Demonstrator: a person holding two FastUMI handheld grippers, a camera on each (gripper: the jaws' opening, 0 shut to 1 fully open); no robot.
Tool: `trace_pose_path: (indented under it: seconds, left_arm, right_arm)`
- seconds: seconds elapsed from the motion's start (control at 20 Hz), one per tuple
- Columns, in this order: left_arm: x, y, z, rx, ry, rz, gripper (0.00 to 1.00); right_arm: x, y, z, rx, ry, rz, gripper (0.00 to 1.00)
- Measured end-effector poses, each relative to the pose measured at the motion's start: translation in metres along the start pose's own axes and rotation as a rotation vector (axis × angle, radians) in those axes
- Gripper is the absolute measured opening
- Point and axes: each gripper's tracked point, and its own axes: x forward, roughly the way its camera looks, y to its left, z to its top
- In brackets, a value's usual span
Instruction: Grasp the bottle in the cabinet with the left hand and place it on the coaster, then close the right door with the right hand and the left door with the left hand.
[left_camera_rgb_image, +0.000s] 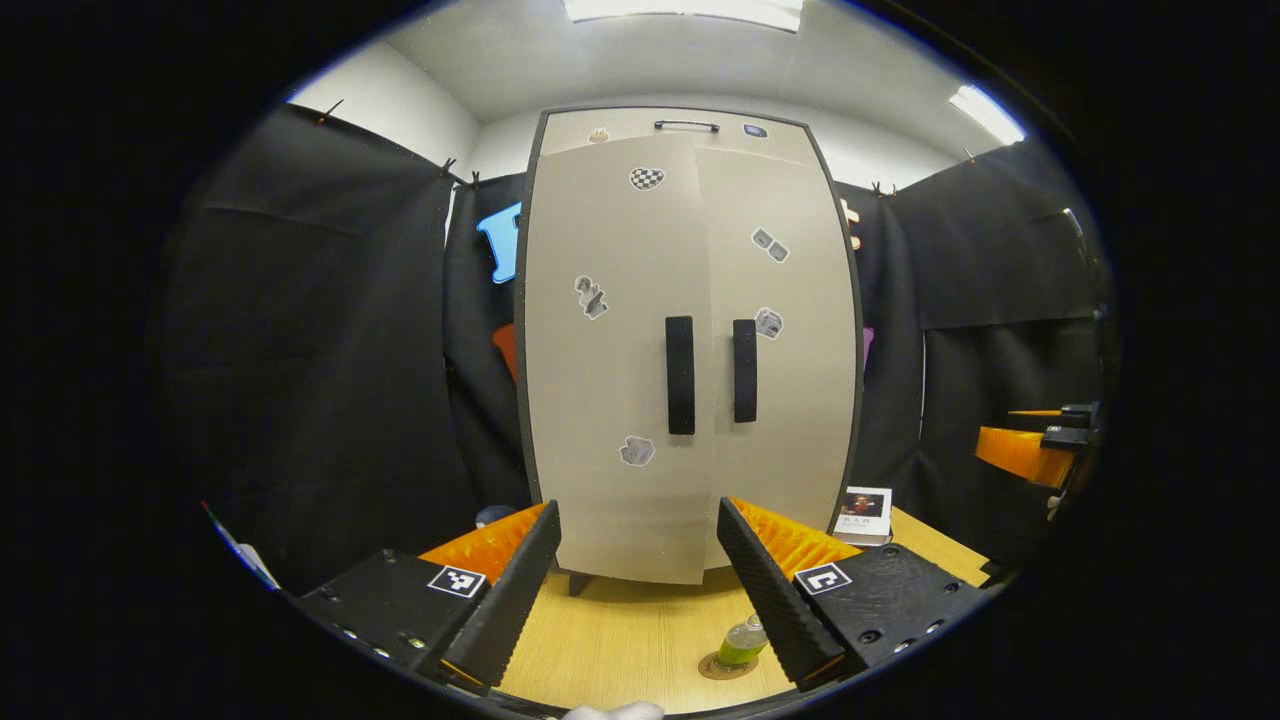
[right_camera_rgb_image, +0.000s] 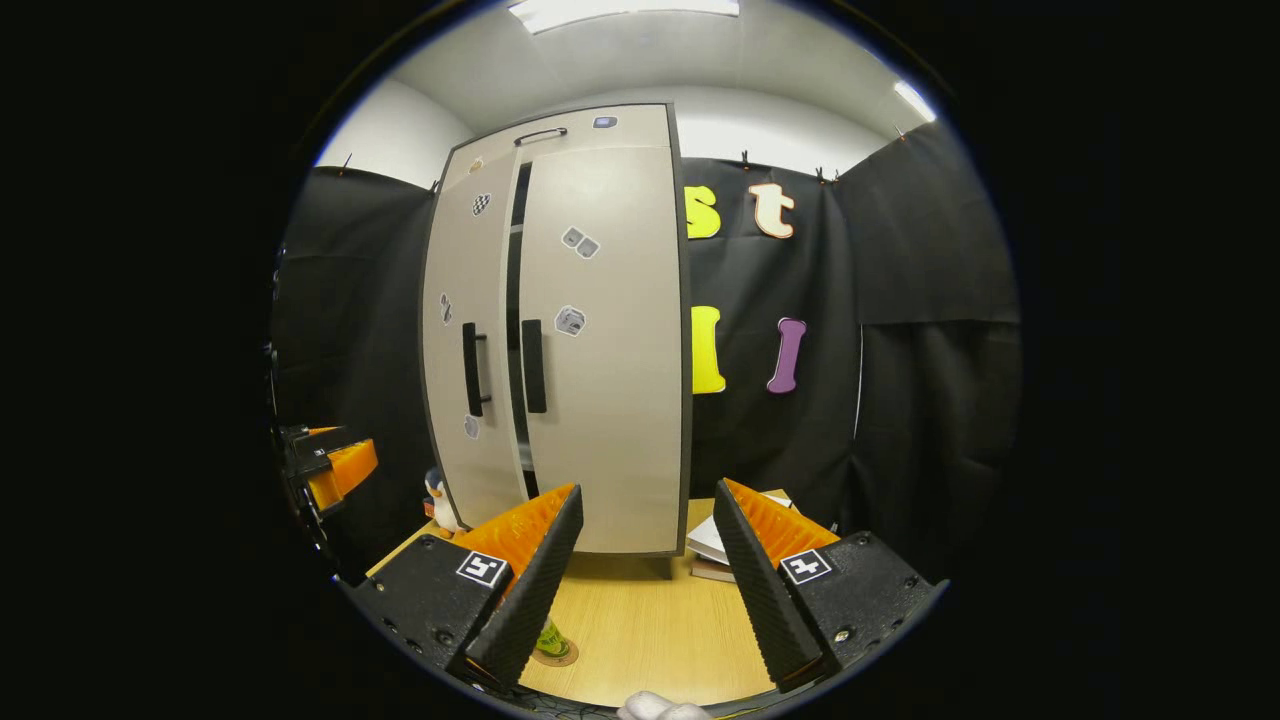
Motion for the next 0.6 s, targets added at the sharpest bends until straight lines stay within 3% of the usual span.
trace_pose_path:
  seconds: [0.35, 0.6]
  left_arm:
    - [-0.002, 0.006, -0.006, -0.006, 0.013, 0.021, 0.96]
    - [-0.006, 0.011, -0.004, 0.001, 0.004, 0.051, 0.96]
  right_arm:
    - [0.003, 0.001, 0.003, -0.015, -0.010, 0.000, 0.82]
    - [0.008, 0.015, 0.001, -0.016, 0.007, 0.042, 0.82]
